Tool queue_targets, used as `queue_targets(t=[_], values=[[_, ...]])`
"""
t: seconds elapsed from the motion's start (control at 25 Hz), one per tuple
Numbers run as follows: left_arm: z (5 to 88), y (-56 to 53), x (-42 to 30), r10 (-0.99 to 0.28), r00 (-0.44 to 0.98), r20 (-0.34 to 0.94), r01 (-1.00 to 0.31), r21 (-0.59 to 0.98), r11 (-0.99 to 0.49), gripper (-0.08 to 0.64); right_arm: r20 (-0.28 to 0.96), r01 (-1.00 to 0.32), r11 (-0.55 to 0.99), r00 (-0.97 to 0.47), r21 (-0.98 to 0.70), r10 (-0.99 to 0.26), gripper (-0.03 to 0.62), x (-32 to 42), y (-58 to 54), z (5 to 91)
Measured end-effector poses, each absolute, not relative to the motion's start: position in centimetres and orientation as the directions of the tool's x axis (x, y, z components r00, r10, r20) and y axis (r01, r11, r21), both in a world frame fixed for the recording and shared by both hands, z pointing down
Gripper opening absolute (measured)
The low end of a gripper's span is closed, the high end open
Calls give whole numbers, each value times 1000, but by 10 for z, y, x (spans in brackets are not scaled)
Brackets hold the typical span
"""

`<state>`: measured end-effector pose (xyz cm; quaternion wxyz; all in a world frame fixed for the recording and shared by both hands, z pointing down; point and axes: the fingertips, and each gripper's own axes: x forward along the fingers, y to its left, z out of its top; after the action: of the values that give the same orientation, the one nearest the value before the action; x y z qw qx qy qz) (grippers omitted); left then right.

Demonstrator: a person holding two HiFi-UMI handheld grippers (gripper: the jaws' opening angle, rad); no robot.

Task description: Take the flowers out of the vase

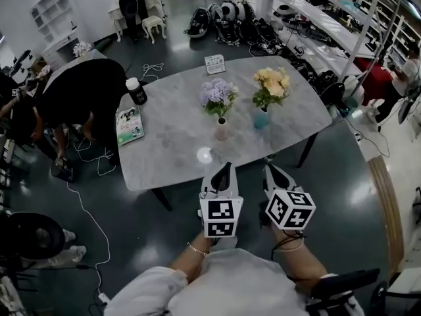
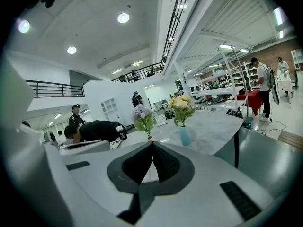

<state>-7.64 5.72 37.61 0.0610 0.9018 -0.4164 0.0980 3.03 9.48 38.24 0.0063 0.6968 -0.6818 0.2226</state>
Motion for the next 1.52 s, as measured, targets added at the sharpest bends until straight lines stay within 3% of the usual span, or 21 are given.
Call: queue_targets(t=[1.0, 1.52], values=[[401, -76, -34, -744, 606, 283, -786, 67, -615, 2, 361, -950, -58, -59, -305, -931, 6, 80, -33, 391], [408, -91, -42, -806, 502, 313, -854, 30, -520, 2, 349, -937, 53, -181, -346, -920, 6, 74, -70, 396]])
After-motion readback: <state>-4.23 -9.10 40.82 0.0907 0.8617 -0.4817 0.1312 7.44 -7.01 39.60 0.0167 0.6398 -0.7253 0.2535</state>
